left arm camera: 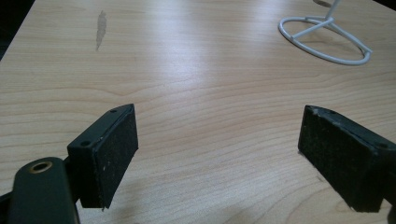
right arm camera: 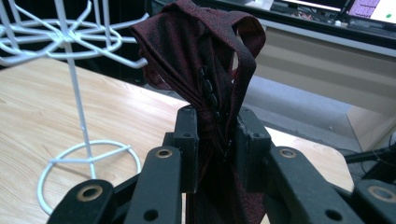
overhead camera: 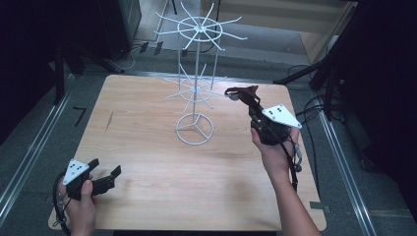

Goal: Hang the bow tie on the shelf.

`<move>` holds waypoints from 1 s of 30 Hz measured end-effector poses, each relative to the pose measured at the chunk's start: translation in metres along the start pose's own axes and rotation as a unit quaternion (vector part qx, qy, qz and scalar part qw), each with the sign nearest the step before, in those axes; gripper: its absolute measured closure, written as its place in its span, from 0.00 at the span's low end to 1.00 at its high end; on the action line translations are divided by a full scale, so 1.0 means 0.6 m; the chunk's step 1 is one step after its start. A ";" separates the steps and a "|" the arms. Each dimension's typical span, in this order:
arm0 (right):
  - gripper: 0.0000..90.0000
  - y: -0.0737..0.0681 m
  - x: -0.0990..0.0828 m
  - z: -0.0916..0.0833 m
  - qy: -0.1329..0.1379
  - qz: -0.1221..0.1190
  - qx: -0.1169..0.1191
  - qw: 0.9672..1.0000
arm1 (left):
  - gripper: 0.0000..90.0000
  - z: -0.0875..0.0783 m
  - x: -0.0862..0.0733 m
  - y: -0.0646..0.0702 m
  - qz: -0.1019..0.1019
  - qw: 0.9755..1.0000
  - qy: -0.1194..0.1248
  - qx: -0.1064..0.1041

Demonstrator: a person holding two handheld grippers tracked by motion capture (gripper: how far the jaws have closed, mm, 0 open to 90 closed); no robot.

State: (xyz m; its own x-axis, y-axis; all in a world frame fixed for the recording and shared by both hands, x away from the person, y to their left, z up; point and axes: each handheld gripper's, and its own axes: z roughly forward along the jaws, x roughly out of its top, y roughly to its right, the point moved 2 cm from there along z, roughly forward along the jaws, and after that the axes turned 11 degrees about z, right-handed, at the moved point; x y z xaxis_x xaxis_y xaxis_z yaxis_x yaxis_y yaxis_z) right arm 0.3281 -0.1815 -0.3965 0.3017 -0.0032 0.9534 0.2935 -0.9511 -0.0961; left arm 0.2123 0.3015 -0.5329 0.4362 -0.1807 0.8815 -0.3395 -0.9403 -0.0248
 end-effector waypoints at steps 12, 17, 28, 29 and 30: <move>0.83 -0.024 0.020 -0.003 0.015 0.004 0.015 1.000 | 0.14 0.000 0.000 0.000 0.001 1.000 -0.001 0.000; 0.83 -0.039 0.018 -0.006 0.018 -0.002 0.025 1.000 | 0.14 0.000 0.000 0.000 0.000 1.000 -0.001 0.000; 0.83 -0.053 -0.011 -0.012 0.005 -0.010 0.039 0.999 | 0.14 0.000 0.000 0.000 0.001 1.000 -0.001 0.000; 0.83 -0.054 -0.016 -0.012 0.002 -0.008 0.041 0.999 | 0.14 0.000 0.000 0.000 0.001 1.000 -0.001 0.000; 0.83 -0.055 -0.021 -0.011 -0.001 -0.008 0.041 0.999 | 0.14 0.000 0.000 0.000 0.001 1.000 -0.002 0.000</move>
State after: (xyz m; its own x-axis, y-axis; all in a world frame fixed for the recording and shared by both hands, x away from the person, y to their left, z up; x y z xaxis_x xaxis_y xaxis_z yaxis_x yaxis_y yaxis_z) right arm 0.3088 -0.1524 -0.4032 0.2976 0.0121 0.9546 0.3708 -0.9229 -0.1040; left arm 0.2123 0.3017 -0.5329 0.4380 -0.1845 0.8798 -0.3407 -0.9398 -0.0275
